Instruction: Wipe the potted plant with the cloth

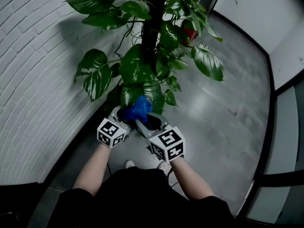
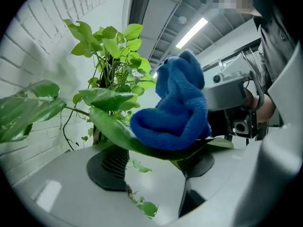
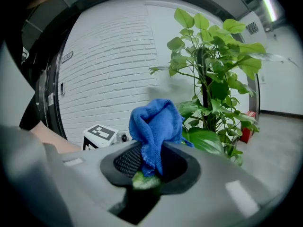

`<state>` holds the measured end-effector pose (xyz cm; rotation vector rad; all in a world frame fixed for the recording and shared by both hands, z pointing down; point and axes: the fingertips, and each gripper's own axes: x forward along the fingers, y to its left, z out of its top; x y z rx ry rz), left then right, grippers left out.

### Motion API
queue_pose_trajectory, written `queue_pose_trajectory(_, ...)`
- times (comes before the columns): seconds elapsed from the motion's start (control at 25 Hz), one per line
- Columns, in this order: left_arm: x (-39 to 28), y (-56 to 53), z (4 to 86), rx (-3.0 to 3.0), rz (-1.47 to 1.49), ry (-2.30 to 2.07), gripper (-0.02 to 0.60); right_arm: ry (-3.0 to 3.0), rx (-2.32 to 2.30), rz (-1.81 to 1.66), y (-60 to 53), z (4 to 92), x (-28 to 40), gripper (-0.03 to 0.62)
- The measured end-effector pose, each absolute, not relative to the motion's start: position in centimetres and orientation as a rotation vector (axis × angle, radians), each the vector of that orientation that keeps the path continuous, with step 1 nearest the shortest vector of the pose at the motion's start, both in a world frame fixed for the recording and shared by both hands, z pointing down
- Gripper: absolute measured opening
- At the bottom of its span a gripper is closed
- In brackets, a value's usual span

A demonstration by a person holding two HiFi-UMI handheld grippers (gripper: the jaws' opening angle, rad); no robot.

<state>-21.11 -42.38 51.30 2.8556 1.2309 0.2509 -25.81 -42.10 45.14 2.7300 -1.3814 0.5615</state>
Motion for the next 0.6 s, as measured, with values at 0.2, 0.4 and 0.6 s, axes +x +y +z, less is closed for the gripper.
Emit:
queue_pose_trajectory(0.2, -20.9, -42.2, 50.9, 2.817, 0.239, 1.187, 0.307, -1.402, 2.788, 0.446, -39.9, 44.7, -27.6, 0.104)
queue_pose_trajectory(0.4, -20.8, -42.2, 51.1, 2.817, 0.249, 1.155, 0.307, -1.433, 2.813, 0.423, -38.4, 45.6, -28.7, 0.104)
queue_pose_trajectory(0.6, -20.1, -42.5, 50.5, 2.820, 0.227, 1.111, 0.305, -1.456, 2.774, 0.448, -37.2, 47.0, -29.3, 0.104)
